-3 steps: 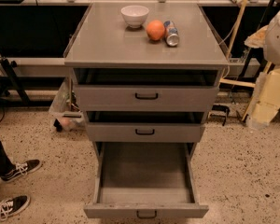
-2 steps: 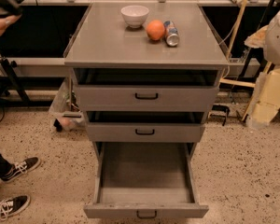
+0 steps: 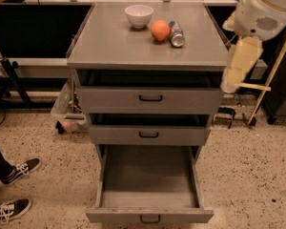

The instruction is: Place redbull can into bottom drawer

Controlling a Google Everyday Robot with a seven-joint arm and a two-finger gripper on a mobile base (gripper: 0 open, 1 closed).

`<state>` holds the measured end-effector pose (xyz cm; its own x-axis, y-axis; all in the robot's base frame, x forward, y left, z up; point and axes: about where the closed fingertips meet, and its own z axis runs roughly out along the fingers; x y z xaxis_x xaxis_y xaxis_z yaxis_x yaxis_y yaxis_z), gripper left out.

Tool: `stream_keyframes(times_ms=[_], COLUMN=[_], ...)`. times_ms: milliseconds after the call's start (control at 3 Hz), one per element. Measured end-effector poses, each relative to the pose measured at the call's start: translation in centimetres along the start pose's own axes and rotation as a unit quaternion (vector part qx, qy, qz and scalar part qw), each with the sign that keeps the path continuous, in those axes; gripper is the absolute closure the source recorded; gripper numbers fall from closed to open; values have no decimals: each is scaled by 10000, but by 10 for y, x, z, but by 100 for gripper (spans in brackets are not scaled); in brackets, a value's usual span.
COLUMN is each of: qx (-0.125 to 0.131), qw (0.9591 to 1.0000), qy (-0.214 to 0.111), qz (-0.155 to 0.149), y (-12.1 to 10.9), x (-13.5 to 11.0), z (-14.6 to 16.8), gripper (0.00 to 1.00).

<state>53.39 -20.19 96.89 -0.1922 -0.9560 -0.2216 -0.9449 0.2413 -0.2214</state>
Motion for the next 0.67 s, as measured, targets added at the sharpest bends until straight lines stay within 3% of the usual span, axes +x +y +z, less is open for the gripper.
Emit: stream_keyframes(times_ms=[333, 667], qx=[-138, 138], qw=[9995, 9989], qy=[-128, -336], qz=[-263, -300], y=[-58, -82], x=[-48, -67], z=[39, 32], gripper=[0, 0])
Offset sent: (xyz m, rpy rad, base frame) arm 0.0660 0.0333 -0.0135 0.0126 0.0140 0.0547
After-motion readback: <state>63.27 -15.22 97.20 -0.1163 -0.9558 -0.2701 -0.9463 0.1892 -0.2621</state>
